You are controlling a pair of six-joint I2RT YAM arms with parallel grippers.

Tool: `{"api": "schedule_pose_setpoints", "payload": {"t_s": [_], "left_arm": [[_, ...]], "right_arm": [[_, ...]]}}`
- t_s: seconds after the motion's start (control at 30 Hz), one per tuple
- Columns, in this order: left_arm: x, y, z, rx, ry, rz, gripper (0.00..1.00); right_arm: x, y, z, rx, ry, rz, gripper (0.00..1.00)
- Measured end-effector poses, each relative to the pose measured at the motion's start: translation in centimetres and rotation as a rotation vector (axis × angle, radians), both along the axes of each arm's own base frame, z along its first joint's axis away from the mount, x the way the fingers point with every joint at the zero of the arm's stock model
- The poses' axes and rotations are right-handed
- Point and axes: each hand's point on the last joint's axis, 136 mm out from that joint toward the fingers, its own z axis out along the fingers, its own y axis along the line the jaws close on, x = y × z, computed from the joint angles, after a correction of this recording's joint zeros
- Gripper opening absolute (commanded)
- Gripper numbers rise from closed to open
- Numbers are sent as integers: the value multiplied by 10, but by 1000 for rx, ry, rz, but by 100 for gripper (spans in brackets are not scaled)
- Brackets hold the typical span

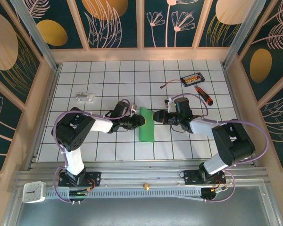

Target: Fold a paper plane with a square sheet of paper (pick it up from the middle)

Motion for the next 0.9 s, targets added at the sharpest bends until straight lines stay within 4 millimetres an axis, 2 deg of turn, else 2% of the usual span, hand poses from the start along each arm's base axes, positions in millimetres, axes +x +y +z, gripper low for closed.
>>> {"api": "schedule_pose_setpoints", "payload": {"t_s": [0.4, 0.9], "left_arm": [[0, -2, 3, 24, -7, -2, 44], [5, 6, -2, 92, -28, 33, 34]], "right_arm": [[4, -2, -5, -16, 2, -14, 48], [3, -2, -10, -25, 14, -15, 45]]}}
